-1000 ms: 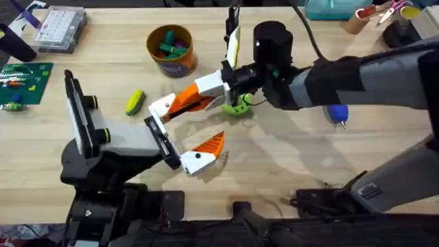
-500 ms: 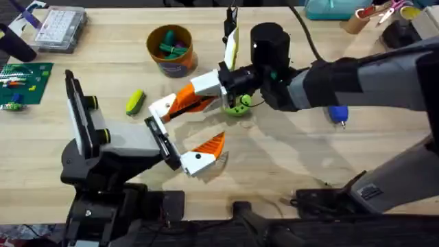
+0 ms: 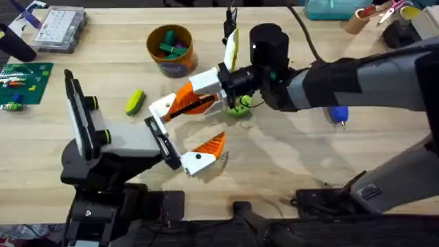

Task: Pick up the gripper from the table and insert it into the empty holder that is missing its gripper. Then pick up a screw, insert it into the mounting hole, and use the screwdriver to tighten it. Finally, clean up the table by picking up the vegetable and placing it into the bucket.

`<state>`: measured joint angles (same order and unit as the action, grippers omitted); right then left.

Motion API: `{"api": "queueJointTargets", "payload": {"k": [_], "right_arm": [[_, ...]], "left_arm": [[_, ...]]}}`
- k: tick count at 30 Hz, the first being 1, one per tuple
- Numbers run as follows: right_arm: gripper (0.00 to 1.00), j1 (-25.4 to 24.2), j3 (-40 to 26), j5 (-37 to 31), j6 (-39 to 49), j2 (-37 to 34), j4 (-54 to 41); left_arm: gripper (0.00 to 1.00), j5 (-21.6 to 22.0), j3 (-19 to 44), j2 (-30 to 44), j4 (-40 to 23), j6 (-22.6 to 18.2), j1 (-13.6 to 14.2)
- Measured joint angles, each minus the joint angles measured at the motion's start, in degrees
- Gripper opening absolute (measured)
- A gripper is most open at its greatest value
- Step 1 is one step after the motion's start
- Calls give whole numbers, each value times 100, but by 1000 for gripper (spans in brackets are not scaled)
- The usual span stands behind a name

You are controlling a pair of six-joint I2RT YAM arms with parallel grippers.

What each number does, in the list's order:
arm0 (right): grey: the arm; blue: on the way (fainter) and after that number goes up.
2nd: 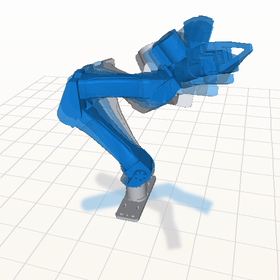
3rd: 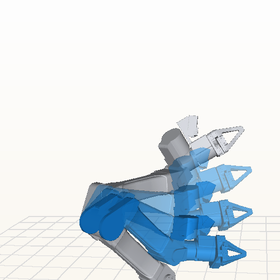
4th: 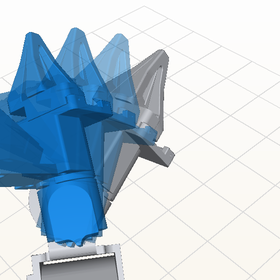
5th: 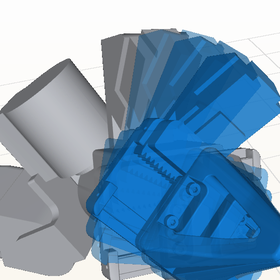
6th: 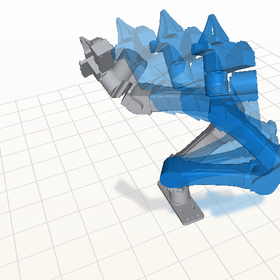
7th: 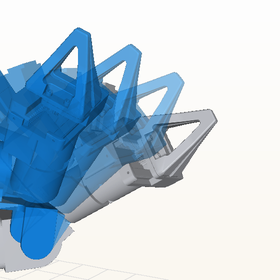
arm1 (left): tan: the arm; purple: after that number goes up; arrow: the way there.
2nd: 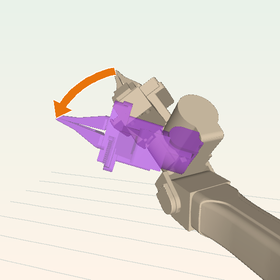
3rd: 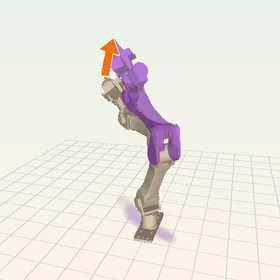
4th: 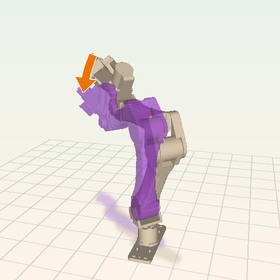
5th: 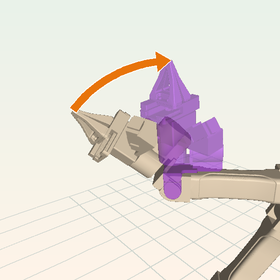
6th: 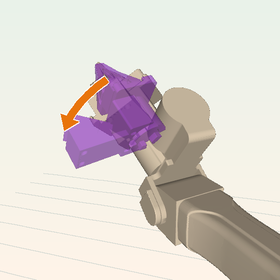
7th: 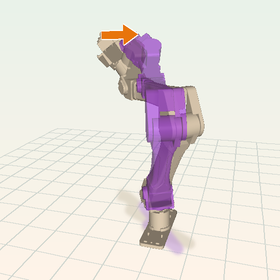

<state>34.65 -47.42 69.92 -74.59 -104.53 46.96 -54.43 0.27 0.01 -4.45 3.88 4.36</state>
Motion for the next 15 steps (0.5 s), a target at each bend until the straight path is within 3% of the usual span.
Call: {"api": "queueJointTargets", "payload": {"k": [15], "right_arm": [[979,-209,-2,-1,-43,0,42]], "left_arm": [[989,-282,0,-2,-32,-2,59]]}}
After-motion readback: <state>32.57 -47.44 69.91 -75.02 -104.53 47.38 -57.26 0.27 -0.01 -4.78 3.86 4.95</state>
